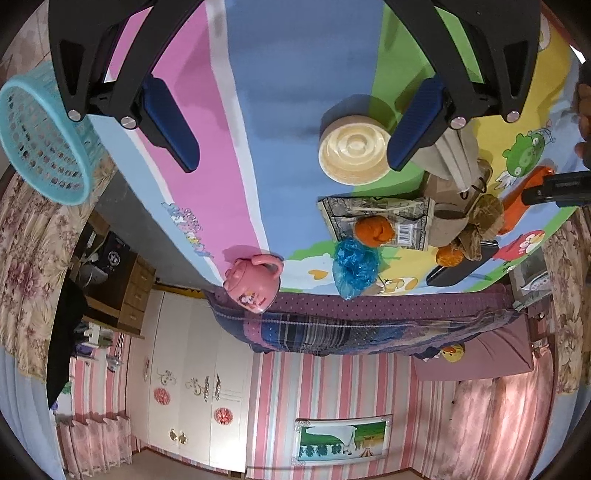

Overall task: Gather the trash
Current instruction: 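Grasp the orange plastic bag with the left gripper while the right gripper grasps the beige cloth bag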

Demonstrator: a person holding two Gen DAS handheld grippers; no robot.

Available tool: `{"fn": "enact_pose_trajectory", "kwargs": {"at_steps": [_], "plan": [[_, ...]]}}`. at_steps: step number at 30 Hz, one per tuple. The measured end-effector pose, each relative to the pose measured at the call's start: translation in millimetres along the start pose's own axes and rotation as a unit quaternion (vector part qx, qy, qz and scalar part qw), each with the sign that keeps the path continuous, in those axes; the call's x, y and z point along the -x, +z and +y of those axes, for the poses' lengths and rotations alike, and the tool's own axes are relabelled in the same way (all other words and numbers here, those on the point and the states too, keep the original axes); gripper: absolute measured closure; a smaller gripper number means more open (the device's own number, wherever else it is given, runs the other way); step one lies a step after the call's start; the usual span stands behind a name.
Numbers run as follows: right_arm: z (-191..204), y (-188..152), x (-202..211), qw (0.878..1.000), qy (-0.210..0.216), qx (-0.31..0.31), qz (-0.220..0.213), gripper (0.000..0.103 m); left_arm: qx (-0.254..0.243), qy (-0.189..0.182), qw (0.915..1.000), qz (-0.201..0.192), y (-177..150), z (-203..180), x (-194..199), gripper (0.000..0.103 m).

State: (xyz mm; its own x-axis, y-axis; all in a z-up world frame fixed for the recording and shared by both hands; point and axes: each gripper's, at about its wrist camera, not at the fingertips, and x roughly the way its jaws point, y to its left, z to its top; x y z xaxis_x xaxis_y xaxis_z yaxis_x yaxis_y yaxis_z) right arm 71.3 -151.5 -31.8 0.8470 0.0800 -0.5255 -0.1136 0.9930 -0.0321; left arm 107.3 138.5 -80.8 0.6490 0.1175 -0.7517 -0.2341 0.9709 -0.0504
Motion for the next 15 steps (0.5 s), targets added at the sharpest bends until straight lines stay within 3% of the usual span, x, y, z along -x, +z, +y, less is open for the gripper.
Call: {"fn": "enact_pose_trajectory", "kwargs": {"at_steps": [1,3,5,9,11,15], "plan": [[-0.2,0.4,-0.1,1.0,0.002,-0.002,0.0,0.004,-0.007,0.0,0.9999,0.008,0.2,-2.9,-4.1,0.029],[1.7,0.6,0.7,1.0,0.005,0.0,-0.001,0.004,-0.028,0.01,0.9995,0.007,-1.3,-10.6,-5.0,0.039],[4.1,0.1,2.3,1.0,0.006,0.008,-0.002,0.004,-0.044,0.002,0.999,0.0,-4.3,-16.1,-1.8,0.059],[7.3,0.4,5.6,1.0,0.01,0.014,-0.001,0.004,-0.054,-0.006,0.9985,-0.007,-8.3,-16.7,5.0,0.074],[9.0,0.0,7.8,1.0,0.016,0.014,0.0,0.004,-0.058,-0.007,0.9982,-0.016,-13.5,-15.1,13.1,0.096],[15.5,-1.6,10.0,0.999,0.029,0.021,0.003,0.004,-0.056,0.004,0.9981,-0.026,-19.6,-11.6,26.9,0.102]]}}
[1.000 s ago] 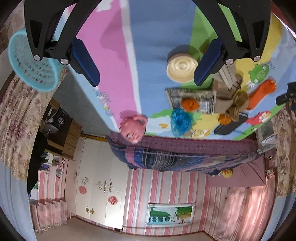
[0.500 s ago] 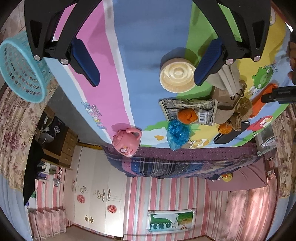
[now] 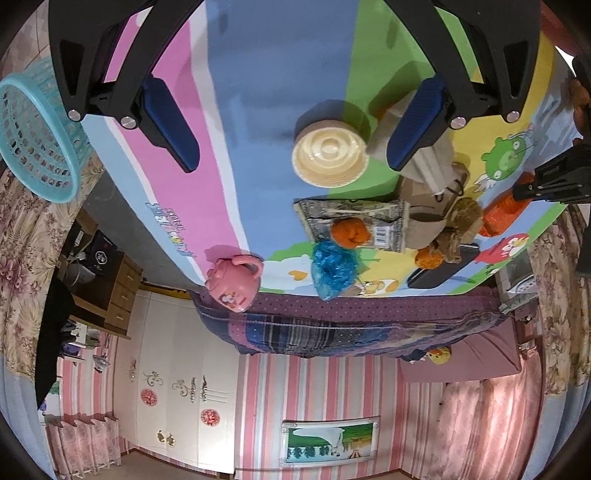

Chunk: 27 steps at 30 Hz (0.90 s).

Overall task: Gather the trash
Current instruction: 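Grasp the orange plastic bag with the left gripper while the right gripper grasps the beige cloth bag, then lift both held bags and carry them over the light-blue basket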

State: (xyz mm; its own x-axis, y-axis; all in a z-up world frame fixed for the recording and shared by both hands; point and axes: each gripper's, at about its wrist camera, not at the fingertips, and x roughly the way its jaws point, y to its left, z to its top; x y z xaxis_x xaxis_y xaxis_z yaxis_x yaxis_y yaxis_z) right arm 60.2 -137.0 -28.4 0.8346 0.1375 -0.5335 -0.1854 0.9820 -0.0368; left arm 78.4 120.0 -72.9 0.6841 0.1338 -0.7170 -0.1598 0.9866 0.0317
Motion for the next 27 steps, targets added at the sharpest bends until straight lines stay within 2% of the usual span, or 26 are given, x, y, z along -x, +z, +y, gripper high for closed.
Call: {"fn": "enact_pose_trajectory", "kwargs": {"at_steps": [4,9,16,20,22,23,27], "plan": [[14.3,-4.0,1.6,1.0,0.008,0.014,0.004,0.004,0.007,0.018,0.9997,-0.017,-4.5,3.4,18.4,0.102],[37.1,-9.7,-2.8,0.999,0.026,0.038,0.017,0.004,0.005,0.03,0.9994,-0.015,-13.7,9.4,22.2,0.102],[58.3,-12.0,-12.6,0.997,0.045,0.049,0.039,0.006,0.019,0.012,0.9997,-0.011,-13.2,13.9,18.5,0.102],[65.2,-13.3,-18.8,0.995,0.054,0.06,0.056,0.023,0.006,0.013,0.9998,-0.013,-12.9,7.1,19.7,0.102],[69.3,-15.2,-21.7,0.994,0.055,0.069,0.062,0.035,0.007,0.012,0.9998,-0.015,-12.8,7.4,20.4,0.102],[70.3,-16.0,-22.7,0.994,0.057,0.071,0.064,0.046,0.011,0.01,0.9998,-0.013,-12.7,8.9,19.9,0.102],[72.2,-17.8,-23.7,0.993,0.064,0.074,0.063,0.058,0.019,0.008,0.9997,-0.01,-13.1,11.5,18.4,0.102]]}}
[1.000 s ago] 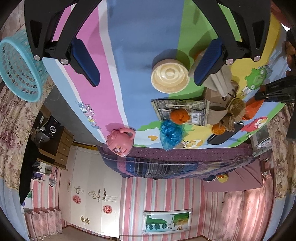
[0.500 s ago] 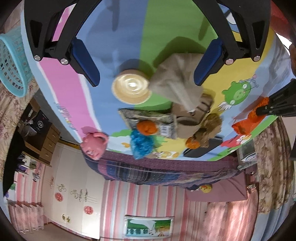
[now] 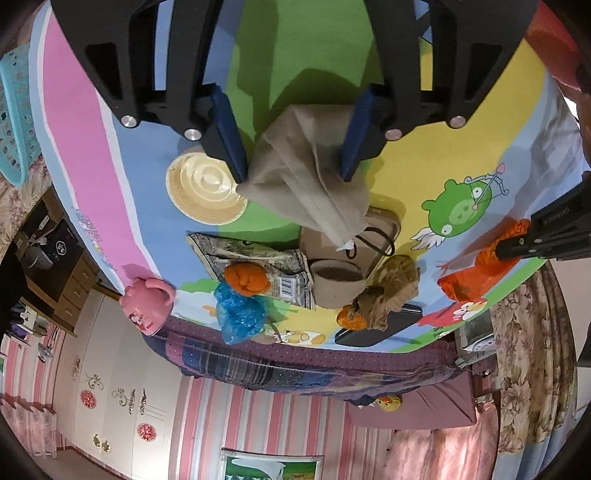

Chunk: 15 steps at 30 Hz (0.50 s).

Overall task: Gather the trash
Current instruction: 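Lift both held bags and carry them over the light-blue basket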

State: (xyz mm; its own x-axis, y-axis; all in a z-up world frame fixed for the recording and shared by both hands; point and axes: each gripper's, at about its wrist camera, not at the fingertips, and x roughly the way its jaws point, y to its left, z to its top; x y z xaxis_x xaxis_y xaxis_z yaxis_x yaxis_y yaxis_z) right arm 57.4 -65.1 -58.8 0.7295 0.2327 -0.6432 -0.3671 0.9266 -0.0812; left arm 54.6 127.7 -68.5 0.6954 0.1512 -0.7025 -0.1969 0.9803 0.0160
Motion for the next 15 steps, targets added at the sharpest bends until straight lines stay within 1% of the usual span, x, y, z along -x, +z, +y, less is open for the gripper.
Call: {"fn": "enact_pose_trajectory", "kwargs": {"at_steps": [3,5,10,15], "plan": [[-0.3,1.0,3.1,1.0,0.005,0.002,-0.008,0.066,-0.003,0.0,1.0,-0.001,0.2,-1.6,0.9,0.102],[-2.0,2.0,7.3,1.0,0.008,0.0,-0.015,0.07,-0.006,0.001,1.0,-0.003,0.6,-2.8,1.8,0.102],[-8.9,4.1,18.1,0.999,0.005,-0.007,-0.033,0.071,-0.008,0.003,0.9999,-0.008,1.8,-4.2,4.5,0.102],[-19.7,5.8,25.0,0.999,-0.002,-0.02,-0.043,0.071,-0.015,0.006,0.9996,-0.022,3.8,-9.3,13.6,0.102]]}}
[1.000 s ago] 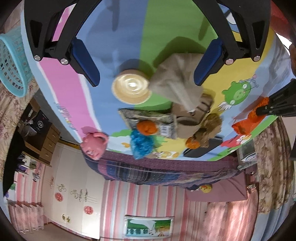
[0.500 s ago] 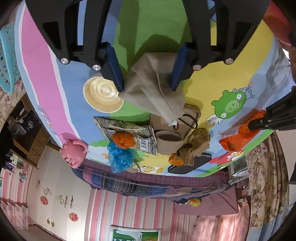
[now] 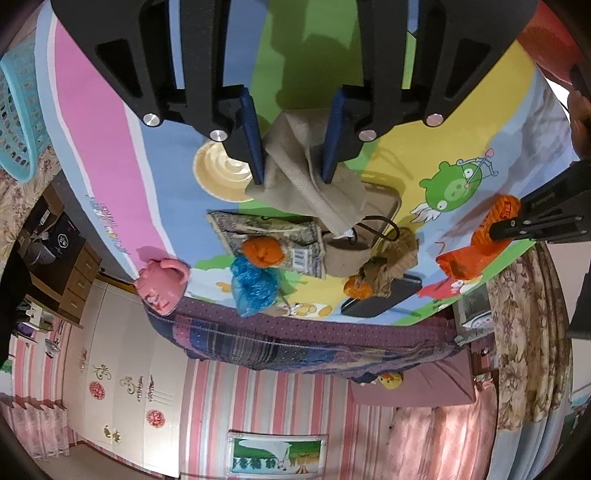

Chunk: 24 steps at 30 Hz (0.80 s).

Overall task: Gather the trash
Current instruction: 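Lift both held bags and carry them over the light-blue basket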

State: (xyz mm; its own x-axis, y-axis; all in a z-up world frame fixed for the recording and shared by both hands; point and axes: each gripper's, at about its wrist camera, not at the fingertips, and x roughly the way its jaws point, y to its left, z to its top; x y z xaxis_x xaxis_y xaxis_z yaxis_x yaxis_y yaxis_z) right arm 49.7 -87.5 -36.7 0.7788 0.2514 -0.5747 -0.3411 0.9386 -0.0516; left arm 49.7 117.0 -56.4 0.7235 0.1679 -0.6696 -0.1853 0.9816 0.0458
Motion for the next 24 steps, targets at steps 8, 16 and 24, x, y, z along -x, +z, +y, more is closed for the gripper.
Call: {"fn": "enact_pose_trajectory", "kwargs": {"at_steps": [8,16,24], "plan": [[-22.4,4.8,13.1,0.999,-0.01,-0.029,-0.022,0.071,-0.01,0.005,0.9997,-0.02,3.9,-10.0,14.8,0.102],[-40.6,9.1,23.0,0.998,-0.021,-0.05,-0.035,0.071,-0.009,0.014,0.9993,-0.035,8.4,-12.7,25.4,0.102],[-52.8,9.9,29.6,0.997,-0.03,-0.058,-0.037,0.071,-0.011,0.015,0.999,-0.041,11.0,-20.4,35.1,0.102]]}}
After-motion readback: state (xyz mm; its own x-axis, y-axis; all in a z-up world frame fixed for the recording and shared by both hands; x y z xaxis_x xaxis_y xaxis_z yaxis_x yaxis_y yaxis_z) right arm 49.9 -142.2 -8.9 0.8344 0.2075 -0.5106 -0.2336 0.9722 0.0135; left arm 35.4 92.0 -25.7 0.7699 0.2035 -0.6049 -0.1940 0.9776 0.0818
